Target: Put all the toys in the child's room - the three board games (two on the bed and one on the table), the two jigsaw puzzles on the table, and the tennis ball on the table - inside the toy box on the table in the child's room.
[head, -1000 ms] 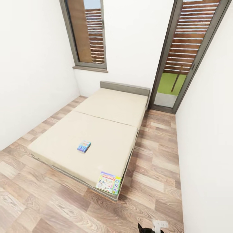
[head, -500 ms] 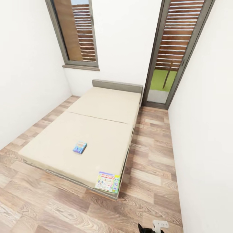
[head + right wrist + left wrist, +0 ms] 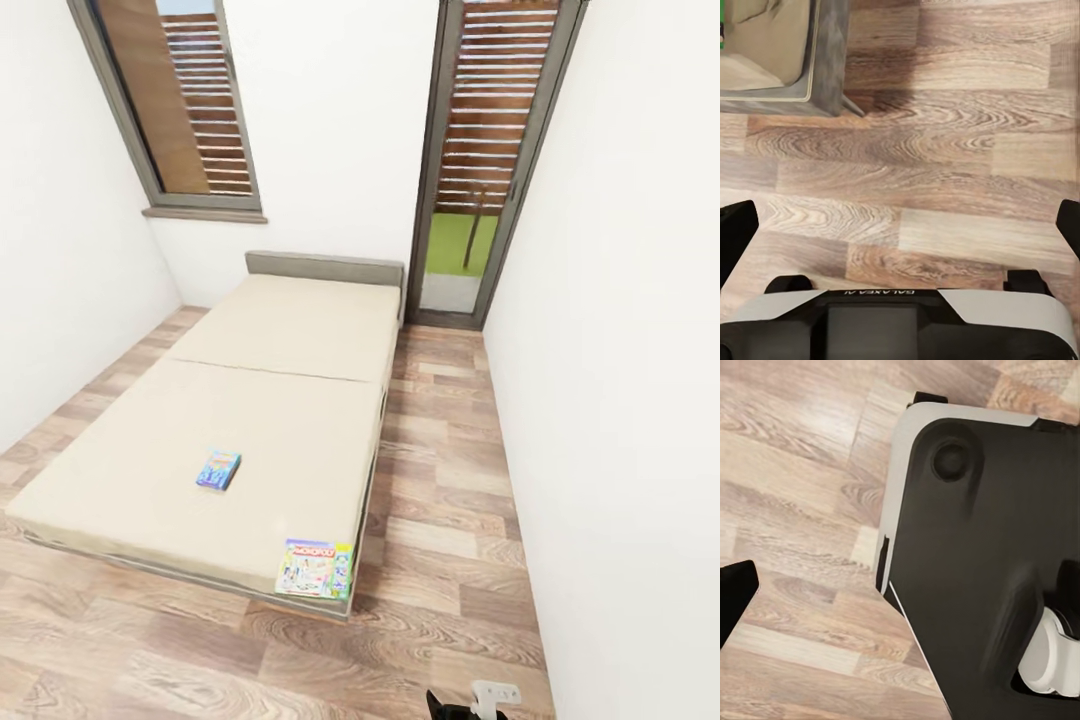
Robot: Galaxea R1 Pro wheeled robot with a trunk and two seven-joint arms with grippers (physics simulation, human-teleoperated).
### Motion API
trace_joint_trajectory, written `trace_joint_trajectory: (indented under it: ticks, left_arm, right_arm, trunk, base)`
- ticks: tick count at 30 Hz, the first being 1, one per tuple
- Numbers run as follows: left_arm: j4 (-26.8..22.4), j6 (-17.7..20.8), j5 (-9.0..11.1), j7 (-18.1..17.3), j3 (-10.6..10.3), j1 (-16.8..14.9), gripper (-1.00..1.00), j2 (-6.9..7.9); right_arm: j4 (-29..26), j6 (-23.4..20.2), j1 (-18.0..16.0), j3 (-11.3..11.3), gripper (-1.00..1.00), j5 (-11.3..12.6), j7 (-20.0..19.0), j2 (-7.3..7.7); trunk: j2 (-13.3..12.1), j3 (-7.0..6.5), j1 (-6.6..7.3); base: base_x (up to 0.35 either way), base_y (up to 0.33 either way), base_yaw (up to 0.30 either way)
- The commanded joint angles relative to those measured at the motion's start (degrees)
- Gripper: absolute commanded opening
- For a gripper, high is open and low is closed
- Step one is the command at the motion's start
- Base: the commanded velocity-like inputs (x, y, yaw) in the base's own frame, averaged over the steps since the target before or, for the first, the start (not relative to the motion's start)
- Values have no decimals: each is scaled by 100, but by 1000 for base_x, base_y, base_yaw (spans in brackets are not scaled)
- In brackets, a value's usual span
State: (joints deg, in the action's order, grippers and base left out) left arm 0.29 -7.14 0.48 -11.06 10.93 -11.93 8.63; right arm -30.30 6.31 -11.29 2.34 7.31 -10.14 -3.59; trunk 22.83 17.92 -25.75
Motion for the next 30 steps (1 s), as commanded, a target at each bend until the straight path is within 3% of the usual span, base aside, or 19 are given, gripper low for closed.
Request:
trace_joint_trajectory:
  ticks: [1, 16, 30]
  left_arm:
    - [6, -25, 5, -28, 28, -3, 100, 4]
    - [17, -12, 4, -28, 27, 2, 100, 1]
    - [24, 56, 12, -28, 23, 6, 100, 116]
  right_arm:
    - [6, 11, -4, 25, 100, 60, -49, -3]
    - [6, 15, -4, 22, 100, 60, -49, -2]
    - [6, 19, -4, 21, 100, 60, -49, -10]
  trunk:
    - [9, 3, -3]
    - [9, -100, -3]
    - [9, -207, -3]
  base:
    - [0, 15, -233]
    - [0, 3, -219]
    - [0, 0, -179]
